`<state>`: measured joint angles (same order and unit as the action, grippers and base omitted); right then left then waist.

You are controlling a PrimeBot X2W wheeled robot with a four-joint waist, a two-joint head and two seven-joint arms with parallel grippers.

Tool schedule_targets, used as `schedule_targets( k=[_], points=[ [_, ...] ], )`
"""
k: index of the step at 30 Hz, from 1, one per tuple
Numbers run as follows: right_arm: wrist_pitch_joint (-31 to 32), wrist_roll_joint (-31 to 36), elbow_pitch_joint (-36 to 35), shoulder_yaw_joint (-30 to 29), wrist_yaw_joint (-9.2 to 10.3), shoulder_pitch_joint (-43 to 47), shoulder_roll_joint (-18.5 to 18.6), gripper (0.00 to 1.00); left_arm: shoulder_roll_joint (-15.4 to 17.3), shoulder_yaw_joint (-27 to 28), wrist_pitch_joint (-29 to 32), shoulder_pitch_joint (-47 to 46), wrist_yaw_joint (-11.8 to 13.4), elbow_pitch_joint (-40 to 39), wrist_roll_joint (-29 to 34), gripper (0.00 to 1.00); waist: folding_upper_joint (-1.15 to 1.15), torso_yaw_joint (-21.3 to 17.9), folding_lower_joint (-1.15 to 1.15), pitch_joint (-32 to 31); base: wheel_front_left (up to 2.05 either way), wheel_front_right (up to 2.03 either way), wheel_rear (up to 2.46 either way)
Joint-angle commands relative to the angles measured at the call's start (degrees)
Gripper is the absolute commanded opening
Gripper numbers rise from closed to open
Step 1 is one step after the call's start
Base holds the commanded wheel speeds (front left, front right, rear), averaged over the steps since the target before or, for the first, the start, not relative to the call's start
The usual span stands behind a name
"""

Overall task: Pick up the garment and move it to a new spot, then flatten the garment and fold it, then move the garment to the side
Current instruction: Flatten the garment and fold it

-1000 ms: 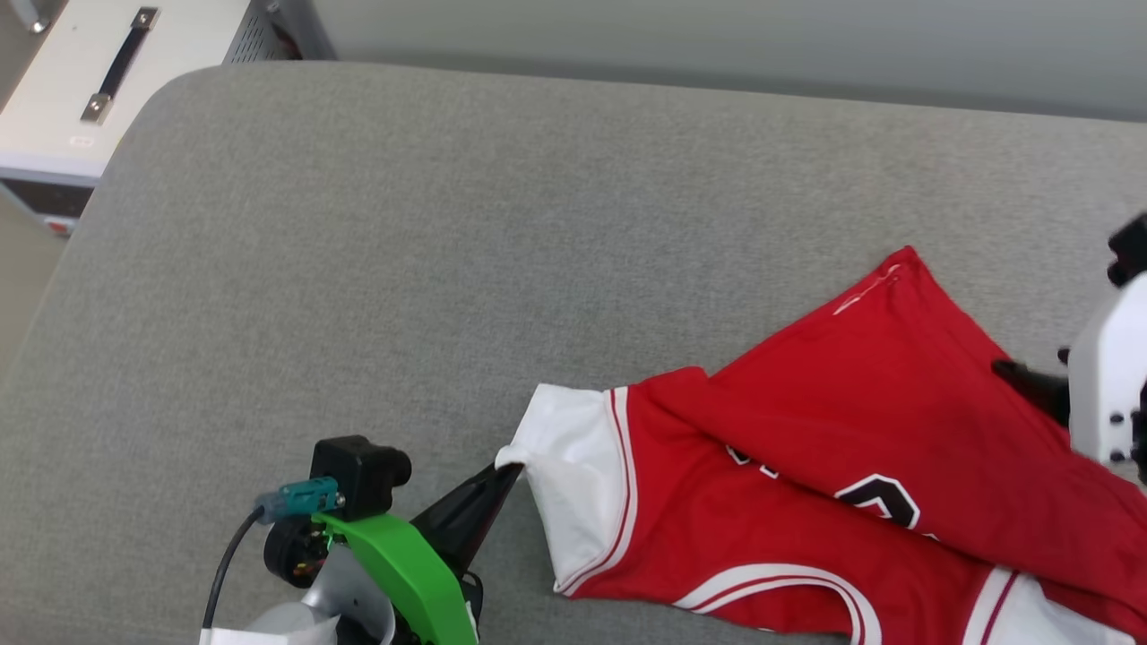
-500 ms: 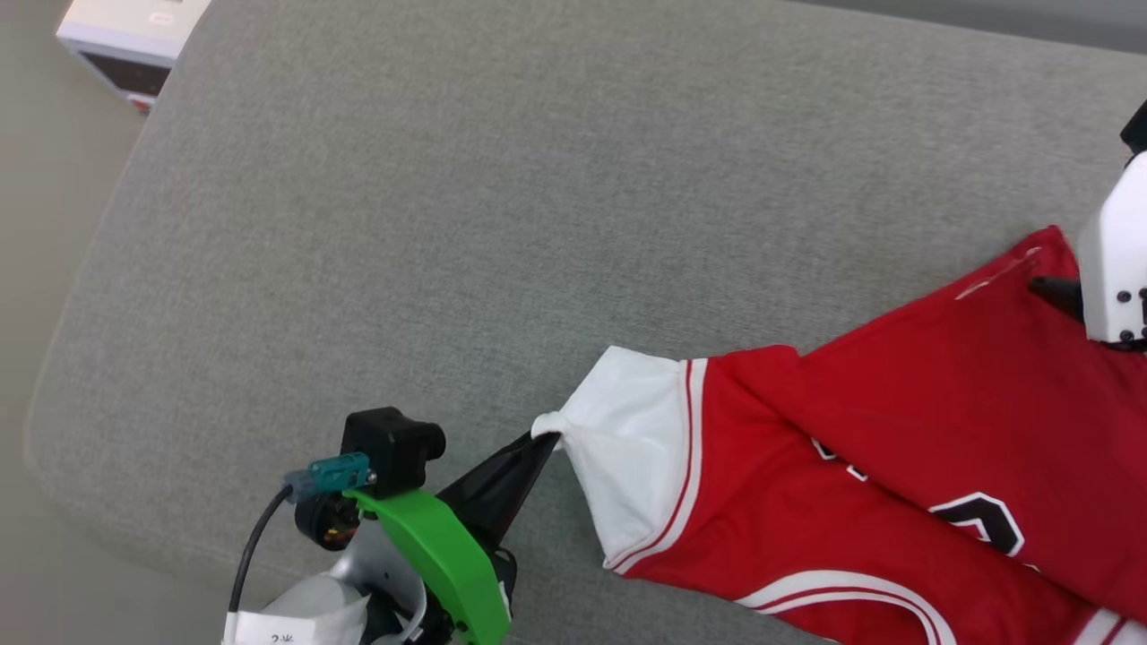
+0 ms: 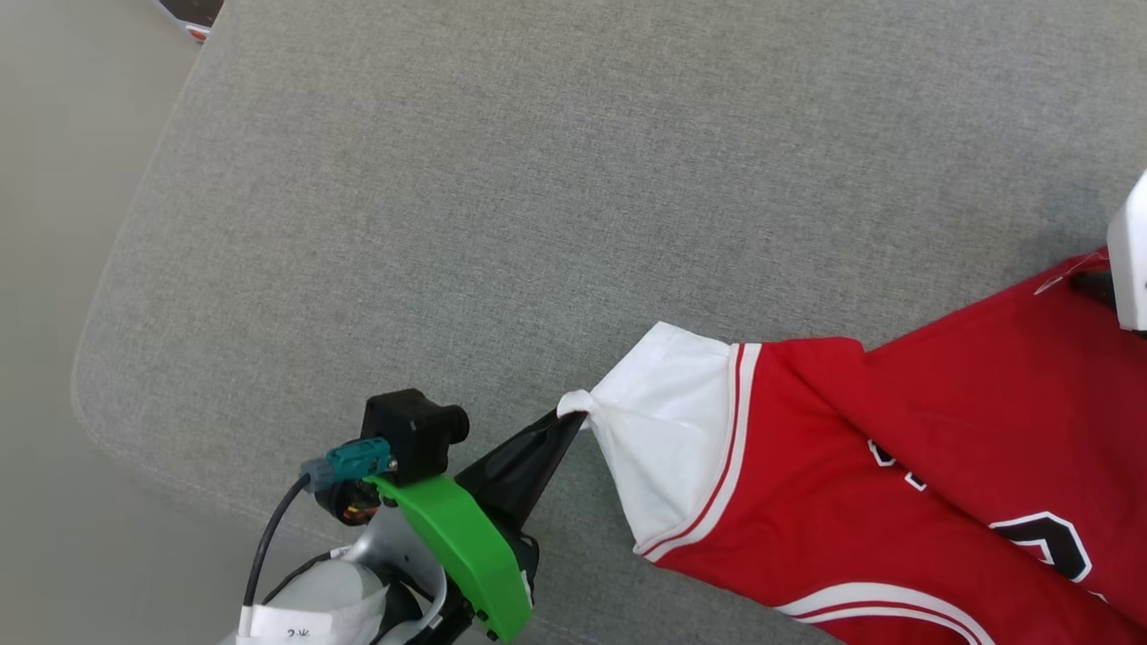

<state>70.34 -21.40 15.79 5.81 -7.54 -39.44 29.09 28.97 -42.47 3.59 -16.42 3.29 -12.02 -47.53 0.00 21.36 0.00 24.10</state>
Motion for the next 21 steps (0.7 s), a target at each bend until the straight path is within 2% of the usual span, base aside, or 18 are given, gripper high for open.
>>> schedule_targets(
  k=[1,2,3,4,9,16,21],
  points=[
    [0.49,-0.57,1.93,1.45,0.05,1.83,-0.98,1.0,-0.23,0.03,0.1,-0.95,0.25,-0.11,0.44,0.0,0.0,0.3,0.0,0.22,0.0,0.0,0.0],
    [1.06,-0.88,2.4,1.75,0.05,2.41,-1.0,1.0,-0.27,0.0,0.11,-0.98,0.24,-0.04,0.4,0.0,0.0,0.34,0.0,0.16,0.0,0.0,0.0],
    [1.31,-1.11,2.52,2.08,0.05,2.83,-1.03,0.46,-0.3,-0.01,0.11,-1.0,0.25,0.03,0.37,0.0,0.0,0.37,0.0,0.1,0.0,0.0,0.0],
    [1.2,-1.32,2.58,2.34,0.05,3.22,-1.07,0.0,-0.32,-0.01,0.09,-1.02,0.28,0.1,0.34,0.0,0.0,0.38,0.0,0.04,0.0,0.0,0.0],
    [-2.6,-1.93,2.74,2.63,0.05,3.56,-1.46,0.0,-0.11,0.14,-0.02,-0.8,0.53,0.53,0.19,0.0,0.0,-0.05,0.0,-1.04,0.0,0.0,0.0],
    [-11.89,-3.32,3.76,2.06,0.05,2.33,-2.12,0.0,1.06,1.37,-0.39,0.14,1.45,0.88,-0.55,0.0,0.0,-2.03,0.0,-5.21,0.0,0.0,0.0],
    [-18.42,-4.31,4.4,1.92,0.05,2.48,-1.84,0.0,3.03,3.36,-0.57,0.75,2.38,0.84,-1.34,0.0,0.0,-3.97,0.0,-9.16,0.0,0.0,0.0]
  ],
)
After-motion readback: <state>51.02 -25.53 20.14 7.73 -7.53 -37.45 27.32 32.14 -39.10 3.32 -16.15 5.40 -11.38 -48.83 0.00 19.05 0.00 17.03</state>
